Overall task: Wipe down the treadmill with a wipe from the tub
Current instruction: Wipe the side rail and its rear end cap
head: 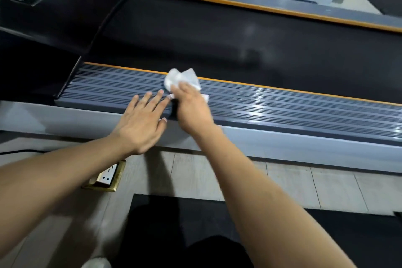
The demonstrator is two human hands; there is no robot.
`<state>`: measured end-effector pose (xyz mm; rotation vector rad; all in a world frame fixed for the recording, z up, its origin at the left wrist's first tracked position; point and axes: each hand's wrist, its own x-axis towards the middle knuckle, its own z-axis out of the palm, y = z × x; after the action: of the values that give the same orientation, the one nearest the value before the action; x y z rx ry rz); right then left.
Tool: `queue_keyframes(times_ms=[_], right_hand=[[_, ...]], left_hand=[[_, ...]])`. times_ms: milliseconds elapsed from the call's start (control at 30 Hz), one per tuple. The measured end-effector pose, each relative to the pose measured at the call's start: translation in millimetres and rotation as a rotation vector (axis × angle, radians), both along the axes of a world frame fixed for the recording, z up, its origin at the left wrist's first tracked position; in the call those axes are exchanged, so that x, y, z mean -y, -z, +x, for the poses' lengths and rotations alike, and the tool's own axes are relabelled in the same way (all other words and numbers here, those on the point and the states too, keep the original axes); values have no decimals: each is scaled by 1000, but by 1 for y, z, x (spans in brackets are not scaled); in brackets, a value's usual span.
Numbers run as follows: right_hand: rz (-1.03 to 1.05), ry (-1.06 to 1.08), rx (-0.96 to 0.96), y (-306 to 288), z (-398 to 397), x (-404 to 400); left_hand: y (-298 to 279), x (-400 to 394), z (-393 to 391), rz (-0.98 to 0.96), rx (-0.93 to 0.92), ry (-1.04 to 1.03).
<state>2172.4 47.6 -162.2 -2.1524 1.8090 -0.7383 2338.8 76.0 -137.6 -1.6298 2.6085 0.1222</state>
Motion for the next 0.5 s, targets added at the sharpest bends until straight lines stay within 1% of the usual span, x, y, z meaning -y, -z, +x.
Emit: queue_keyframes(times_ms=[33, 67, 167, 267, 333, 367, 400, 433, 500], right_hand=[[-8, -39, -10, -1, 7, -5], [-13, -21, -10, -1, -3, -11], [-50, 257, -1, 11, -79, -42], [-44, 546, -95, 15, -160, -77], [-65, 641, -108, 12, -170, -83], [-82, 648, -79, 10, -159, -82], [-99, 611, -39, 8, -138, -78], [-117, 525, 11, 9, -112, -72], [-141, 280, 72, 14, -50, -63]], left_hand=[[0, 0, 1, -3, -15, -6], [0, 0, 1, 1, -28, -3], [2, 3, 1, 27, -35, -9], [3, 4, 0, 53, -17, -15], [3, 3, 0, 37, -2, -13], [4, 3, 0, 29, 10, -15], [4, 2, -2, 24, 21, -20], [4, 1, -4, 22, 25, -29], [4, 1, -10, 16, 12, -59]])
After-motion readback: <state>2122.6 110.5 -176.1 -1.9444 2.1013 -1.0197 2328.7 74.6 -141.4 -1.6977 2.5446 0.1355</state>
